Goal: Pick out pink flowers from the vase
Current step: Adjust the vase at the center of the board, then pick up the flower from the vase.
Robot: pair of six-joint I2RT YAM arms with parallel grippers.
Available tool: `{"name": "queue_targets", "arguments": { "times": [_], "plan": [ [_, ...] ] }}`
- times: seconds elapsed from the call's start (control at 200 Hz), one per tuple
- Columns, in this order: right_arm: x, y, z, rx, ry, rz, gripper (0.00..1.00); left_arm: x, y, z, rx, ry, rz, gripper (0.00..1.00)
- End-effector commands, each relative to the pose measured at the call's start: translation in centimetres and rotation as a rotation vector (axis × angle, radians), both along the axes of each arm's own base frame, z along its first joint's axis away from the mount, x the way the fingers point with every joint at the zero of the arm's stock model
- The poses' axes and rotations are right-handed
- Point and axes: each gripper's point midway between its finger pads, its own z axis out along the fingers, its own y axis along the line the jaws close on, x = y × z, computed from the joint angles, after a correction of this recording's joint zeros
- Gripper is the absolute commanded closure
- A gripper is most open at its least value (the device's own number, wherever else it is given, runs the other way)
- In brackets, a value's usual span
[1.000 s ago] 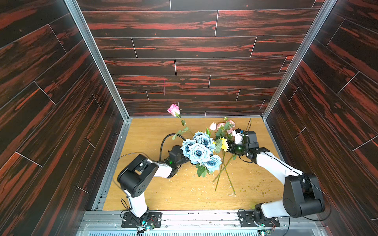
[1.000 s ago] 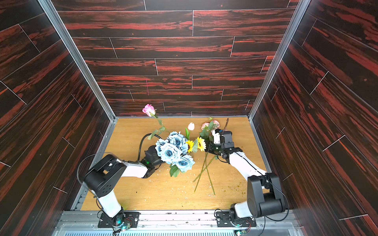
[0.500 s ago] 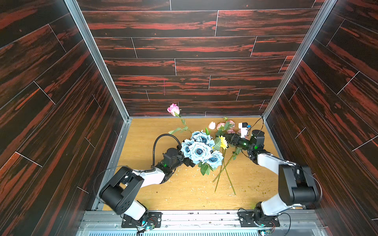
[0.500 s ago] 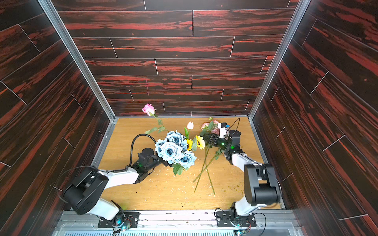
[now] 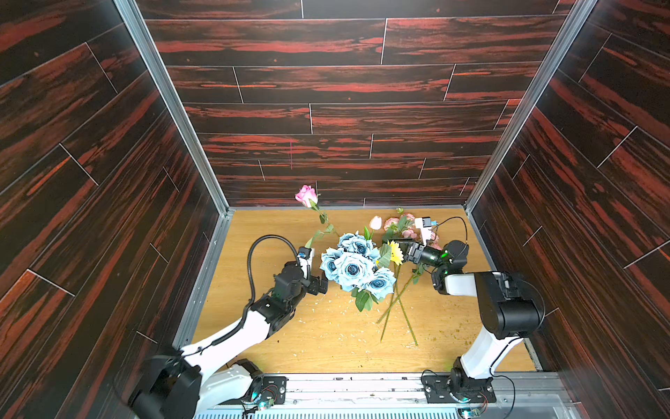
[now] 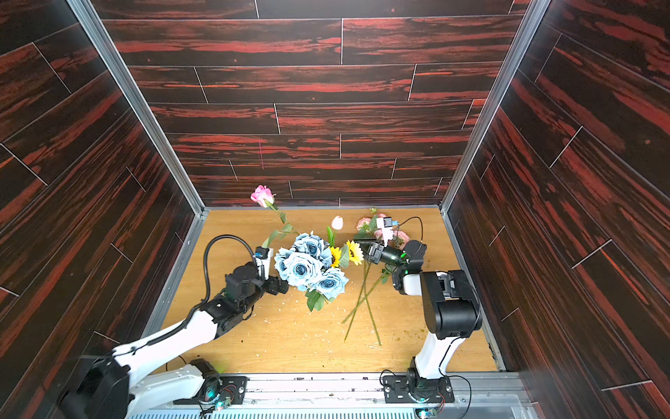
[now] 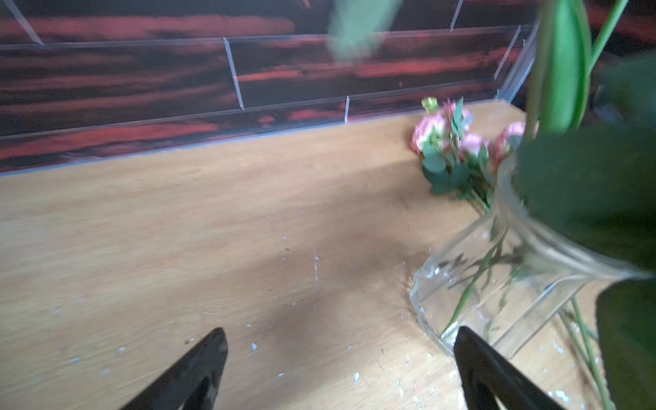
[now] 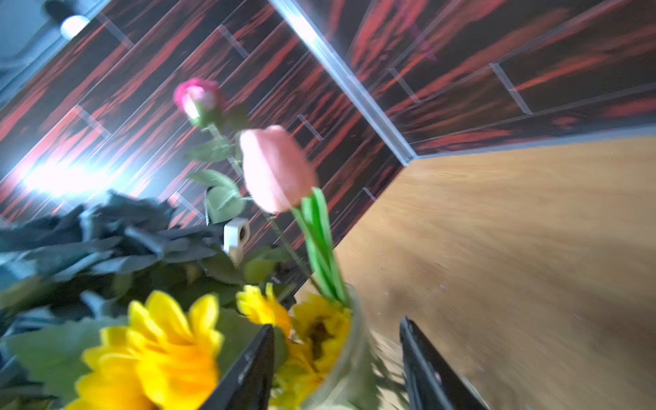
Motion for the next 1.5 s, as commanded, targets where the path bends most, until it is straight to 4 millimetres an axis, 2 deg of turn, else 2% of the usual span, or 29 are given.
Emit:
{"name": "queue_targets", "arguments": {
  "times": [0.0,0.19,0.346,0.576,0.762,0.947,1.117,1.303,1.493],
  "plan": [
    [0.1,1.4,1.0,-0.002,-0.067,0.066,0.43,-0.6,1.1,-0.4,-0.007,0.024,0.040,0.00],
    [2.1,2.4,0.9,-0.013,-0.081,0.088,0.44,-0.7,0.7,-0.1,-0.028,0.038,0.029,0.00],
    [1.7,3.1,1.6,0.002,-0.100,0.141,0.44,-1.1,0.8,0.2,-0.034,0.027,0.021,0.00],
    [0.5,5.2,2.3,-0.005,-0.106,0.221,0.46,-1.1,0.8,0.0,-0.037,0.022,0.020,0.00],
    [0.3,5.7,2.3,-0.007,-0.105,0.233,0.55,-1.1,0.8,-0.3,-0.029,0.025,0.015,0.00],
    [0.8,6.3,2.2,-0.014,-0.084,0.247,0.75,-1.1,0.8,-0.7,-0.030,0.028,0.016,0.00],
    [0.5,6.4,3.3,-0.019,-0.099,0.249,0.86,-1.1,0.7,-0.9,-0.029,0.030,0.012,0.00],
    [0.6,6.5,5.1,-0.061,-0.134,0.206,0.92,-1.2,0.8,-1.1,-0.031,0.022,0.014,0.00],
    [0.7,7.9,6.8,-0.189,-0.209,0.121,0.92,-1.4,0.7,-1.2,-0.027,0.017,0.000,0.00]
  ]
}}
